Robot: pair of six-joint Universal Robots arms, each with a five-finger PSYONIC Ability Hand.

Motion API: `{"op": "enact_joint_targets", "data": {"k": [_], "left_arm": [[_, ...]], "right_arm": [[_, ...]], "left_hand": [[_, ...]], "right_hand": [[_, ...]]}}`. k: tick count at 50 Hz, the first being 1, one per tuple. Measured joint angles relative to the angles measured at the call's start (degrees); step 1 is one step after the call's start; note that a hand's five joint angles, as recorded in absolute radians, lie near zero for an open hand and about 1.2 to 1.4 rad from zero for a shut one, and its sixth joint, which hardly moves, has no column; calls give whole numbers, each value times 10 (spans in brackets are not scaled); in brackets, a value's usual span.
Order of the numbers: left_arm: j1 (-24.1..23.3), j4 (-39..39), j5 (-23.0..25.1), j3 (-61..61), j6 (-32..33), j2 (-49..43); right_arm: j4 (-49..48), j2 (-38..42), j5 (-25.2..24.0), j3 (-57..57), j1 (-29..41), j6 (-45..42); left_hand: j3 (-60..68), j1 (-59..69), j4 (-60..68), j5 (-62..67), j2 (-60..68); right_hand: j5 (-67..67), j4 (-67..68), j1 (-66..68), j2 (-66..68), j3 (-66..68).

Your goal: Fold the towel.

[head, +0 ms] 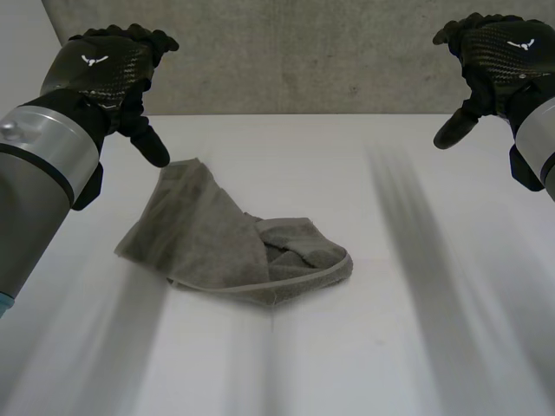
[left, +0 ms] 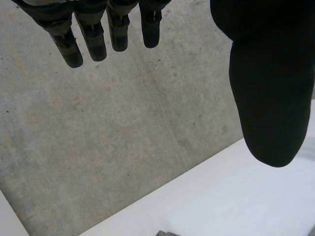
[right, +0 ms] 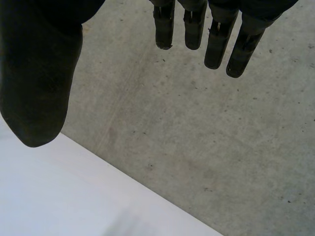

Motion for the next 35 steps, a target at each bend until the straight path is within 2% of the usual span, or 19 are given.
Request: {"op": "enact_joint_targets", "data": {"k": [6,12,15,22,25,35], "left_arm": [[-4,2,0,-2,0,-1],[-6,5,3,-13,4,3],[-8,4,8,-25,6,5],[-24,4,29,-91,6,7],[-30,15,40,-139,4,5],[-36,130,49,-262,-2,-37]], "right_arm": [[1,0,-1,-4,0,0],[2,0,-20,-5,1,-15],[9,0,-50,-1,2,-51],[57,6,-151,26,5,-197],[74,22,-181,42,9,-238],[74,152,-237,83,32,-250]], "left_hand": [[0,0,0,0,0],[68,68,67,57,69],[114,113,111,101,114],[174,173,174,163,174],[181,180,181,169,181],[196,197,196,185,198]], "right_hand": [[0,0,0,0,0],[0,0,0,0,0],[0,0,0,0,0],[9,4,18,4,5],[67,46,65,49,54],[97,70,88,56,73]]}}
